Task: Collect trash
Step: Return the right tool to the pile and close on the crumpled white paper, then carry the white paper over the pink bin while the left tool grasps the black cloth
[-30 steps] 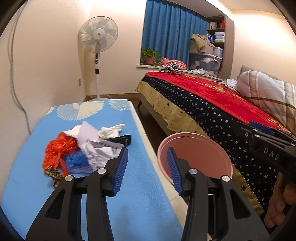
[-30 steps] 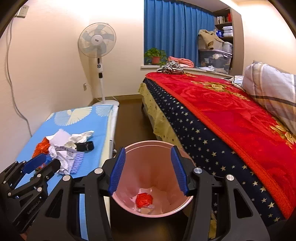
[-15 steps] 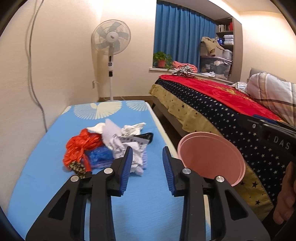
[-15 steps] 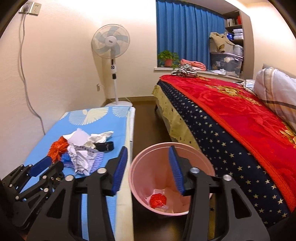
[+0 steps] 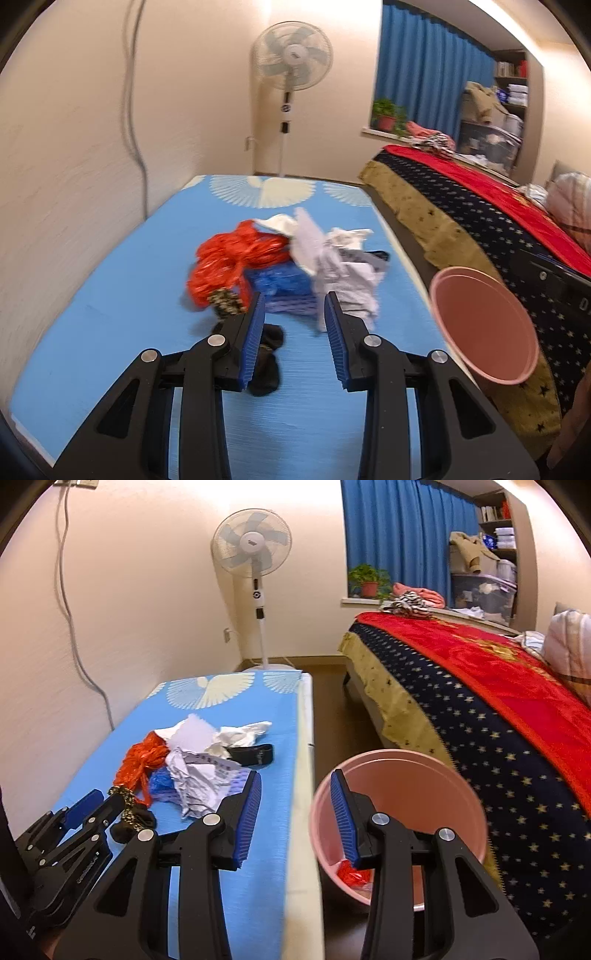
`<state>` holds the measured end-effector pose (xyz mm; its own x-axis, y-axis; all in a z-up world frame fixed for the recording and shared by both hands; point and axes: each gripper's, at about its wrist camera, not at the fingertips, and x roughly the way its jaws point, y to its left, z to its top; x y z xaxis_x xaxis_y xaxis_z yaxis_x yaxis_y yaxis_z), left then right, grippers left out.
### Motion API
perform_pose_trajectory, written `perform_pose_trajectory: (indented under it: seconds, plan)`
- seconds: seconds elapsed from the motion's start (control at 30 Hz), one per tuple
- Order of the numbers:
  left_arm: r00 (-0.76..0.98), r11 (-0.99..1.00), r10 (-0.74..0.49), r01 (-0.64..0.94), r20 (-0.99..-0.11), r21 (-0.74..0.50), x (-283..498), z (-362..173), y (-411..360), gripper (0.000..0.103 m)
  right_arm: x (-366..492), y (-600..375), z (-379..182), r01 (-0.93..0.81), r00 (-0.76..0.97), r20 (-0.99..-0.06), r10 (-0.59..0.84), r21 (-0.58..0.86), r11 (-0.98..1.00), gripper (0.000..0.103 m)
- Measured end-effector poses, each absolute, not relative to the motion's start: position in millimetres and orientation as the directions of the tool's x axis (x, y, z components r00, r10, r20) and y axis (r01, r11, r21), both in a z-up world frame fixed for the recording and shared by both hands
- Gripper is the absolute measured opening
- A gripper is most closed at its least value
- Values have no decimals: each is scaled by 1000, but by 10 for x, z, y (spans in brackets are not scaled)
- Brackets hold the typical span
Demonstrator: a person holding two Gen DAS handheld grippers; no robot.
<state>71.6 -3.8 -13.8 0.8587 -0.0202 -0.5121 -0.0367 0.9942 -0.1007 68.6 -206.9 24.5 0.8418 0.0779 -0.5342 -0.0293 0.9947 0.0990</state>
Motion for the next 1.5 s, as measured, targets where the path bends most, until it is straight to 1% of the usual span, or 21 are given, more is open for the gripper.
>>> perform_pose_trajectory:
  seconds: [0.17,0.43,0.57,0.97,1.03,1.07,1.1,1.13,1.17,1.2,1.23,1.27,1.5]
  plan:
    - [854,987,37,-114,-519,-116,774,-213,134,33,846,-1918,103,-67,823,-550,139,148,987,40]
    - [830,975,77,-178,-553,-131,880,-333,271,34,1125,-1570,-119,-142,791,-571,221,181,973,40]
    - [814,968,76,-200,-575,-155,954,-395,364,34,1270,-1470,-242,-163,761,-595,258,210,964,42]
    - [789,965,56,-201,-612,-171,1134,-485,375,34,1540,-1262,-551,-182,699,-655,288,227,957,44]
    - [782,964,52,-202,-622,-173,1162,-506,386,34,1543,-1258,-556,-184,699,-654,289,226,957,41]
    - [777,963,54,-207,-628,-175,1171,-517,395,32,1547,-1252,-562,-188,698,-655,290,223,957,33]
    - [773,962,53,-210,-632,-176,1182,-524,402,28,1548,-1247,-565,-195,695,-657,293,220,956,23]
    - [770,962,49,-208,-636,-178,1186,-530,402,21,1546,-1239,-569,-199,693,-659,294,217,956,23]
    - [767,963,43,-204,-641,-179,1191,-533,398,17,1535,-1227,-565,-207,693,-658,295,211,955,21]
    - [766,963,37,-199,-642,-182,1189,-533,394,14,1524,-1216,-556,-216,692,-657,299,207,954,17]
    - [767,964,30,-192,-641,-184,1185,-527,387,5,1511,-1206,-541,-224,694,-654,302,203,953,15]
    - [769,965,24,-186,-639,-187,1177,-517,380,1,1489,-1200,-518,-231,698,-649,304,198,953,11]
    - [792,970,11,-156,-610,-185,1077,-395,339,0,1344,-1291,-307,-232,722,-619,310,205,951,9]
